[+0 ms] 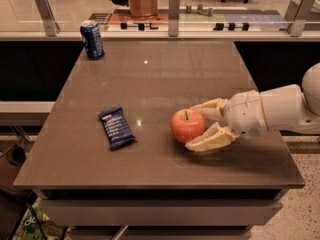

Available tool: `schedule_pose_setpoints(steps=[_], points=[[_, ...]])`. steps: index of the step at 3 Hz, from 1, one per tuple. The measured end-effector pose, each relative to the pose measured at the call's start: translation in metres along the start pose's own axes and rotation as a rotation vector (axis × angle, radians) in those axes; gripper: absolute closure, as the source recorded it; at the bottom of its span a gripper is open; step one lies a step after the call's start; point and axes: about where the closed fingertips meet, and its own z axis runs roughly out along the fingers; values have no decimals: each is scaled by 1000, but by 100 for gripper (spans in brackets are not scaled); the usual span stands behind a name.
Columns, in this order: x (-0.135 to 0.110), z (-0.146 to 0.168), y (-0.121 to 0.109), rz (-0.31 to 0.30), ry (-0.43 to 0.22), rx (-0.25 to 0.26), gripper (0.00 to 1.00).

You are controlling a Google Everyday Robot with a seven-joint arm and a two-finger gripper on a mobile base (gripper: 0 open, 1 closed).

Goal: Move apple near pepsi can

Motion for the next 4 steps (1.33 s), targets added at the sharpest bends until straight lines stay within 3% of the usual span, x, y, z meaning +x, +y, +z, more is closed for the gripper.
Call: schedule_pose_setpoints(steps=[2, 3, 4], points=[[-42, -13, -42, -16, -23, 104, 100], [-65, -8, -73, -21, -11, 177, 100], [-91, 0, -105, -36, -2, 217, 100]])
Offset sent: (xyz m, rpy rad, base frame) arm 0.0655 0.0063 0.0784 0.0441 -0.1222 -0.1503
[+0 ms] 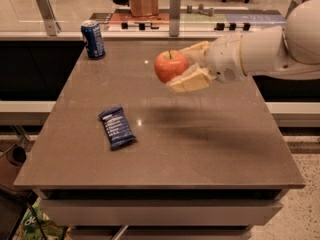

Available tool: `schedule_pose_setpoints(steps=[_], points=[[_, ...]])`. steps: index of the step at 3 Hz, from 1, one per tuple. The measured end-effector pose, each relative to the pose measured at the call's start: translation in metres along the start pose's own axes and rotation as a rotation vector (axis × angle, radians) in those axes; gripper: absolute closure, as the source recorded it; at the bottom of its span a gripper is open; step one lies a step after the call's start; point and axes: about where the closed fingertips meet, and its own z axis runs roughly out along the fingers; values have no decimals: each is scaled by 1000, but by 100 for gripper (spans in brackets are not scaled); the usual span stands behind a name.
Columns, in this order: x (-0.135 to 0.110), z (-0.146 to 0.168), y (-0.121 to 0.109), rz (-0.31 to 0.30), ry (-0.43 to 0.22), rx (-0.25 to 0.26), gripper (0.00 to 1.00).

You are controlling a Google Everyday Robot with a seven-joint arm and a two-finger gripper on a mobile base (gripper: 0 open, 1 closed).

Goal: Move apple near pepsi can

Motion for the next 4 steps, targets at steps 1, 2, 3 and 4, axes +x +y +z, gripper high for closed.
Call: schedule_pose_setpoints(steps=[1, 2, 3, 4], points=[[-25, 17, -30, -20, 10, 20, 100], [-45, 40, -58, -30, 23, 43, 100], [-52, 71, -79, -26, 44, 50, 100], [-53, 102, -99, -25, 68, 53, 100]])
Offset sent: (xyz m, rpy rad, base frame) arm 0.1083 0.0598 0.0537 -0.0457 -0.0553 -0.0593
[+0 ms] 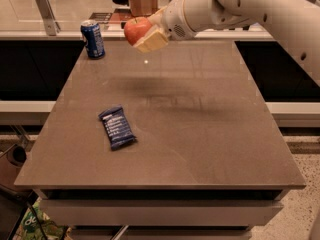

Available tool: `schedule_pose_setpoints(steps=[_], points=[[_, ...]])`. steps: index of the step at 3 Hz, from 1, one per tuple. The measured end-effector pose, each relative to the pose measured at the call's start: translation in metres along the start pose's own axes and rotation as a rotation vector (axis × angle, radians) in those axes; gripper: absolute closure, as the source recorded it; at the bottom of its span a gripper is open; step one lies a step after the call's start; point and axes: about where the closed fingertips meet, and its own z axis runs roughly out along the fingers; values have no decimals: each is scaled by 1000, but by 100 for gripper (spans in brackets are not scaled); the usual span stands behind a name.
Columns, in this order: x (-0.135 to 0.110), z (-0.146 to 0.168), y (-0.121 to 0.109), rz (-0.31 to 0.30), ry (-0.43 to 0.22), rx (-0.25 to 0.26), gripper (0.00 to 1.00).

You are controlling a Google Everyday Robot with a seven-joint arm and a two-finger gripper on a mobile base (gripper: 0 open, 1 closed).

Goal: Move apple near pepsi can

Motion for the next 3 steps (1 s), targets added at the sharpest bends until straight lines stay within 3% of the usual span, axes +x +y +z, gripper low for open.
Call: schedule_pose_setpoints(steps=[3], points=[[22, 97, -26, 39, 17, -60, 100]])
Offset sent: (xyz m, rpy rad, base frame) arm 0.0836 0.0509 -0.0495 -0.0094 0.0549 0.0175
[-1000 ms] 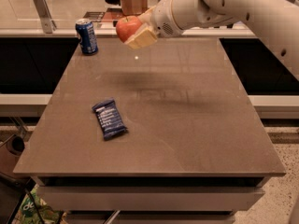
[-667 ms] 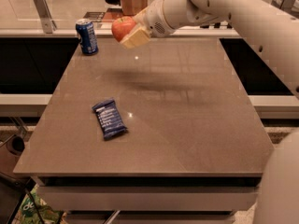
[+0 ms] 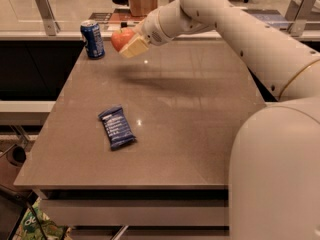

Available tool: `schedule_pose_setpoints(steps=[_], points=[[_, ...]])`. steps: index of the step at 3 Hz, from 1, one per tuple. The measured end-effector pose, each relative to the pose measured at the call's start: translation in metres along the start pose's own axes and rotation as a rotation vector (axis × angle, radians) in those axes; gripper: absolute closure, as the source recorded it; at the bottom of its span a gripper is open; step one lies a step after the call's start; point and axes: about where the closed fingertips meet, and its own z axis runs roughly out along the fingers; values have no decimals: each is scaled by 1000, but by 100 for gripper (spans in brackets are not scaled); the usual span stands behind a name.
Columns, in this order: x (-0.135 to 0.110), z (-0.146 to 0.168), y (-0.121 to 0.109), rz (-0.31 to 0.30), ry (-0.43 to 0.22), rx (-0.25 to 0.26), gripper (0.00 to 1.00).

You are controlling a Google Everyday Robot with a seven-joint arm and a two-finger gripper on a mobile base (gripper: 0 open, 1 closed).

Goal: Move apple near pepsi can

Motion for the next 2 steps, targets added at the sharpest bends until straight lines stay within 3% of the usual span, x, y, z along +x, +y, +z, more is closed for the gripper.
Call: schedule_pose_setpoints(steps=[1, 2], points=[[21, 31, 0, 40, 6, -24, 100], [32, 48, -1, 60, 18, -9, 100]])
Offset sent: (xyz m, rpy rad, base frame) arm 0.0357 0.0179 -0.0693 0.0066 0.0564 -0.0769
